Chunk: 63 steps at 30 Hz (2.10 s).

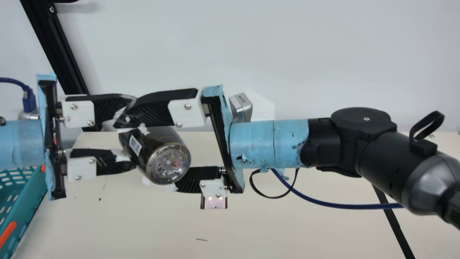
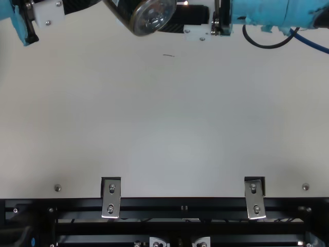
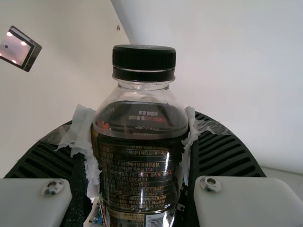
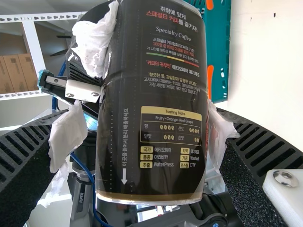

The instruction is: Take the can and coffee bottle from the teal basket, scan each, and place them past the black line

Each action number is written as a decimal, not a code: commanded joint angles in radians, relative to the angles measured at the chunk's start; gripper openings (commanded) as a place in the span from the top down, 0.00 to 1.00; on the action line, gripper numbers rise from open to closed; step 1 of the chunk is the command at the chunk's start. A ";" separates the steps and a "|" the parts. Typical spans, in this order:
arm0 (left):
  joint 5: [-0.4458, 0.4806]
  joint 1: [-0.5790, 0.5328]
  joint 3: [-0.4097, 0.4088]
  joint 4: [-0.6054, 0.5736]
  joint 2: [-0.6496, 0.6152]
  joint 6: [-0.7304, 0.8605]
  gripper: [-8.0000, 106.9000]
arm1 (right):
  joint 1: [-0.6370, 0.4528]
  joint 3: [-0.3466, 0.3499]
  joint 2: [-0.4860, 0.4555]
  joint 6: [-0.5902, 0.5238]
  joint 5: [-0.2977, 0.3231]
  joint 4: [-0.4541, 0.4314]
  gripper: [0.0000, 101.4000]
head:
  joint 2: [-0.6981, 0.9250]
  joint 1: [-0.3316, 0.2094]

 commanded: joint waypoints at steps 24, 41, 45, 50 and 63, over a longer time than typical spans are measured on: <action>0.000 0.000 0.000 0.000 0.000 0.000 0.84 | -0.005 -0.002 -0.002 0.001 -0.015 -0.003 0.00 | 0.002 -0.027; 0.000 0.000 0.000 -0.006 0.000 0.000 0.84 | -0.005 -0.002 -0.002 0.005 -0.015 -0.015 1.00 | 0.002 -0.027; 0.000 0.000 0.000 -0.006 0.000 0.000 0.84 | -0.005 -0.002 -0.002 0.005 -0.015 -0.016 1.00 | 0.002 -0.027; 0.000 0.000 -0.001 -0.006 0.001 0.000 0.84 | -0.005 -0.002 -0.002 0.004 -0.015 -0.015 0.00 | 0.002 -0.027; 0.009 0.002 0.003 -0.023 0.000 0.005 0.84 | -0.017 0.021 -0.011 -0.005 -0.037 0.018 0.00 | 0.002 -0.027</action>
